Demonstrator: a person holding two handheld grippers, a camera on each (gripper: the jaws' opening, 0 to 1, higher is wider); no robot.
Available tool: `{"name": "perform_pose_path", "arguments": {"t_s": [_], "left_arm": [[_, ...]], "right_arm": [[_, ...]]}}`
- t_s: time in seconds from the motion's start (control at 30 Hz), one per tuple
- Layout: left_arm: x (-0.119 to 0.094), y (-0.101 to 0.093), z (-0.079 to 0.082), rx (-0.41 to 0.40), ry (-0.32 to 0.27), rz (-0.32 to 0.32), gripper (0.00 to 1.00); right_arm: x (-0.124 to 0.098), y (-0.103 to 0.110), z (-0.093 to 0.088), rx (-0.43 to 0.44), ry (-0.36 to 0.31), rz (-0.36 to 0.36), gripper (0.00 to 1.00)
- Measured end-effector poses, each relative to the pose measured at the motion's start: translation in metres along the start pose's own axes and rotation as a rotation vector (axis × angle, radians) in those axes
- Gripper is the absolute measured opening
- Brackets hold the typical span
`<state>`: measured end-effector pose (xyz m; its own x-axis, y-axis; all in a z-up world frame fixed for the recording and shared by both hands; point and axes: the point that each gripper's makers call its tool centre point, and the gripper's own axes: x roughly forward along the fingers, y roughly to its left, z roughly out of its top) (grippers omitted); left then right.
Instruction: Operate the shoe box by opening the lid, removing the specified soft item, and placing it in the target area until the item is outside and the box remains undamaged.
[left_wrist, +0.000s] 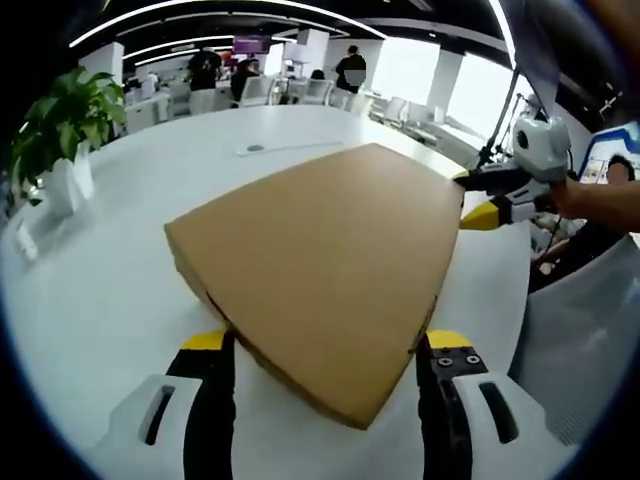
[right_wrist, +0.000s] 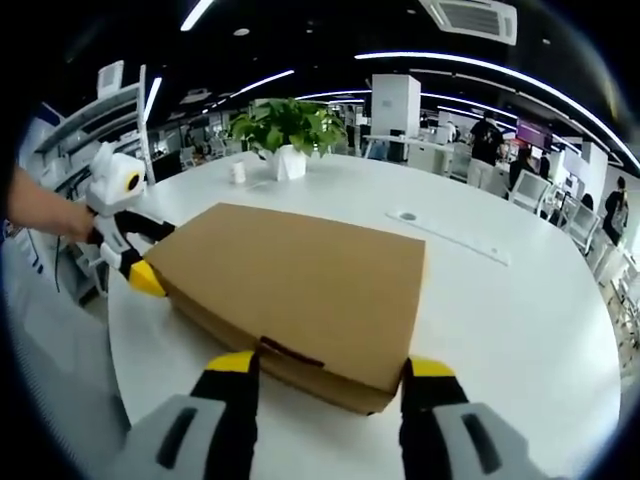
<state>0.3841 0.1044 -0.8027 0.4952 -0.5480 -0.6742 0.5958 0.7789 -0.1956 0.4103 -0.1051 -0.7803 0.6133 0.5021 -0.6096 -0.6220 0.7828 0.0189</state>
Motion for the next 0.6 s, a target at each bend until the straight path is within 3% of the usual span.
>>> {"name": "perform_pose_path", "arguments": {"t_s": [0.6], "left_arm": [[-0.011, 0.017, -0.008, 0.027, 0.032, -0.006, 0.76]], "right_arm": [[0.002, 0.022, 0.002, 0.011, -0.007, 0.0, 0.5]]}}
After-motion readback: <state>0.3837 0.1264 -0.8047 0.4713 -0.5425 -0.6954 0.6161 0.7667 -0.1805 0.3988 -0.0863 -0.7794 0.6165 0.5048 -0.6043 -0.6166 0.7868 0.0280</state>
